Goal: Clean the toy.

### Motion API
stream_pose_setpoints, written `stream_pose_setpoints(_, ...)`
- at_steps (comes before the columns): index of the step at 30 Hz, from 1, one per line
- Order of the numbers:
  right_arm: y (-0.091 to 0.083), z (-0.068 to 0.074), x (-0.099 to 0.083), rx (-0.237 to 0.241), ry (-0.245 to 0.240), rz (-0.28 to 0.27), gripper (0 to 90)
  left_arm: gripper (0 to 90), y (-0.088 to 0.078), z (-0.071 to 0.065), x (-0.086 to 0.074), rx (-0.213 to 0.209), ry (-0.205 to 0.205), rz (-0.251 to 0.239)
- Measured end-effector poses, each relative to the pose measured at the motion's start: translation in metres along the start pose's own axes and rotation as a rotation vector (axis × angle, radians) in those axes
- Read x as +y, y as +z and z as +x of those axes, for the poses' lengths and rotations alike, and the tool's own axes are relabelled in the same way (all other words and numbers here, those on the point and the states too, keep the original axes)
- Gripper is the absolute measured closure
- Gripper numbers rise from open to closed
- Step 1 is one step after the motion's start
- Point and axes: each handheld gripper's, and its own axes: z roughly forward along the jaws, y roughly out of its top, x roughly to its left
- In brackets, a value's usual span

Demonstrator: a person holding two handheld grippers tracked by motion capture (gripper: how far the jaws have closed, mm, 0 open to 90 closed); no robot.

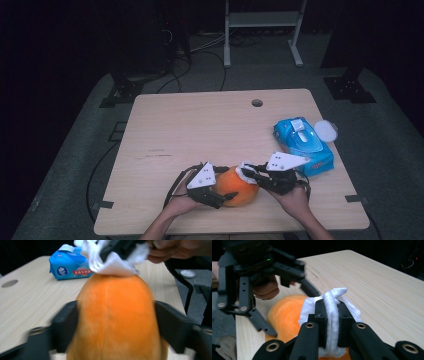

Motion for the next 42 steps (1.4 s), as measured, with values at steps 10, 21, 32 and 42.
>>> stream_pose_setpoints(10,-0.004,-0.005,-0.001,-0.009,0.026,-0.006,81.1,27.9,0.002,-0.011,0.0,-0.001,0.102,-0.008)
stream_pose_setpoints(21,-0.003,0.0,0.0,0.003,0.014,-0.01,81.1,32.8,0.002,-0.014,0.001,0.032,0.144,-0.009)
stream_pose_setpoints(32,-0.011,-0.014,-0.007,-0.014,0.053,-0.002,81.1,23.8,-0.002,-0.002,-0.003,-0.012,0.039,-0.003)
stream_pose_setpoints(42,-0.009,-0.016,-0.009,-0.023,0.037,0.011,81.1,32.8,-0.015,0.013,-0.013,-0.008,-0.029,0.012)
